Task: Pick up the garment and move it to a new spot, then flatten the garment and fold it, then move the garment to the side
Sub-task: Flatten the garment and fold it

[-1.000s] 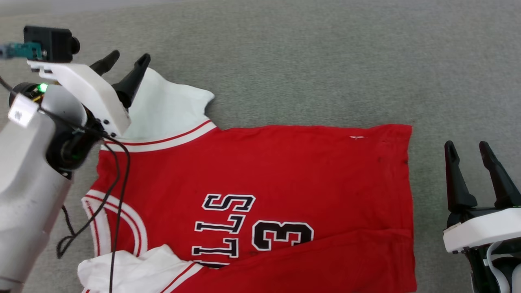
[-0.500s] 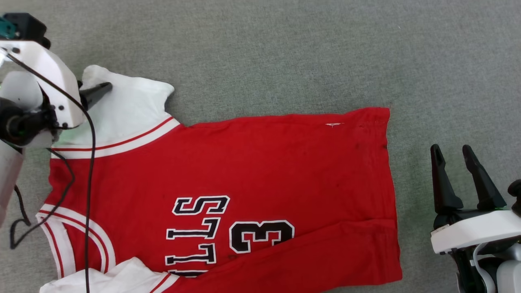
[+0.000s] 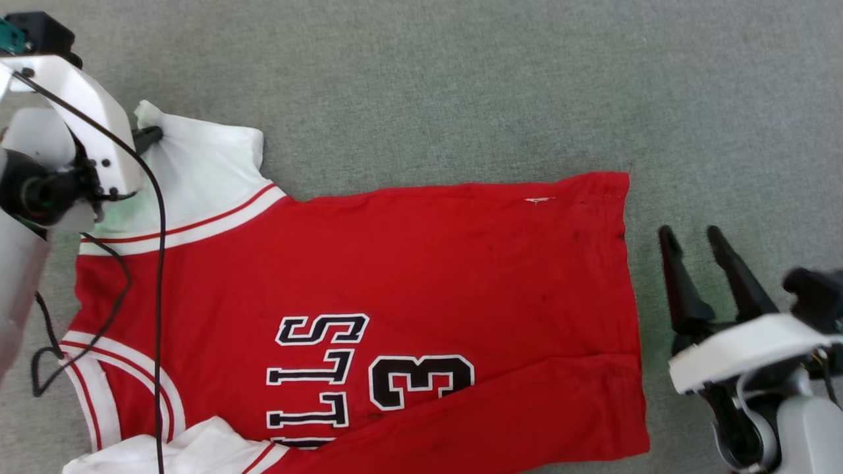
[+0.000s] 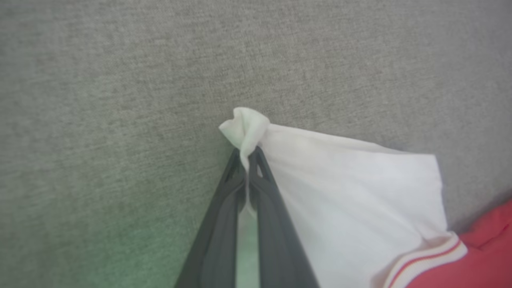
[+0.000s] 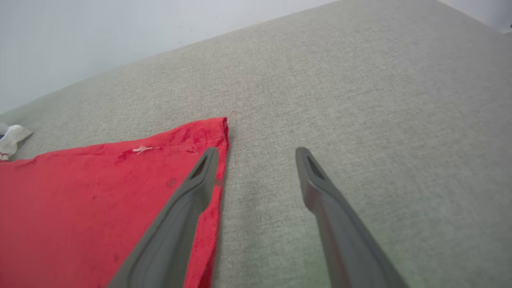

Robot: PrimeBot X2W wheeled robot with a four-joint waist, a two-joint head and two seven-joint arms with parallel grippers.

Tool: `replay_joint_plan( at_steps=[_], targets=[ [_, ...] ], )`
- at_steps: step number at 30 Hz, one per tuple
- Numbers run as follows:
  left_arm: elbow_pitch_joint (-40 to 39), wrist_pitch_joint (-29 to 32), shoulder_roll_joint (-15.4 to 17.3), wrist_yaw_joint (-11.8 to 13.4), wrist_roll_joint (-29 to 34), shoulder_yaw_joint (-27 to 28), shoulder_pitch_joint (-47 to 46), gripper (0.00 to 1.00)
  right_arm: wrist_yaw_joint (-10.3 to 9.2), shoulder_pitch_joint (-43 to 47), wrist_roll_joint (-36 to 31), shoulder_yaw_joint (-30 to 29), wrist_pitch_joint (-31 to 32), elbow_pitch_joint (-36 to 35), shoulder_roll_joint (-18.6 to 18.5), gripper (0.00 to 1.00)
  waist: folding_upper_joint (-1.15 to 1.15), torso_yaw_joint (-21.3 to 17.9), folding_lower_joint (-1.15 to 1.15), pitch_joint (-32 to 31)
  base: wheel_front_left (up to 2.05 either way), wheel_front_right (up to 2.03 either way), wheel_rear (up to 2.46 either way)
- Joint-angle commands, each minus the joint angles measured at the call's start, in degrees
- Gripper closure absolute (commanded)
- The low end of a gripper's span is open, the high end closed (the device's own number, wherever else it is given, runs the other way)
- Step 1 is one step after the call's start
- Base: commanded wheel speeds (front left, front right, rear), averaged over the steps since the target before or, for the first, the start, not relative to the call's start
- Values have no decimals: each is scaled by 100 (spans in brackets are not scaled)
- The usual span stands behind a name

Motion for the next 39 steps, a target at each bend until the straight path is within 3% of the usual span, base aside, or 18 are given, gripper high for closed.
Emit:
replay_joint_plan(
  at_steps=[1,6,13,23,24,25,26,34,39],
  targets=[
    [47,-32,-204,-33,15,-114,277,100,-3,-200,43,44,159,118,8,0,0,88,1,-111,0,0,0],
    [-80,-513,-280,-45,49,-25,101,100,-3,-760,-203,5,1308,679,11,0,0,389,1,-330,0,0,0],
    [-459,-793,-519,-58,-60,4,-4,100,-3,-1607,-760,69,2999,944,-162,0,0,839,1,-367,0,0,0],
    [-953,-1093,-600,-64,-109,-28,104,100,-3,-1897,-912,25,4869,1463,-406,0,0,1199,1,-216,0,0,0],
    [-986,-1105,-599,-62,-119,-37,138,100,-3,-1851,-895,-14,5022,1492,-389,3,0,1222,1,-220,0,0,0],
    [-1013,-1144,-590,-62,-121,-38,157,100,-3,-1823,-868,-61,5128,1492,-365,69,0,1243,1,-228,0,0,0],
    [-1039,-1173,-571,-63,-129,-40,189,100,-3,-1801,-860,-114,5181,1470,-341,100,0,1260,1,-250,0,0,0],
    [-1234,-1646,-354,-64,-212,73,674,100,-3,-1750,-687,-624,4678,652,-308,100,0,1400,1,-687,0,0,0],
    [-1561,-2055,-137,112,-205,173,1253,100,-3,-1259,-577,-862,4506,205,-249,100,0,1495,1,-1126,0,0,0]
  ],
)
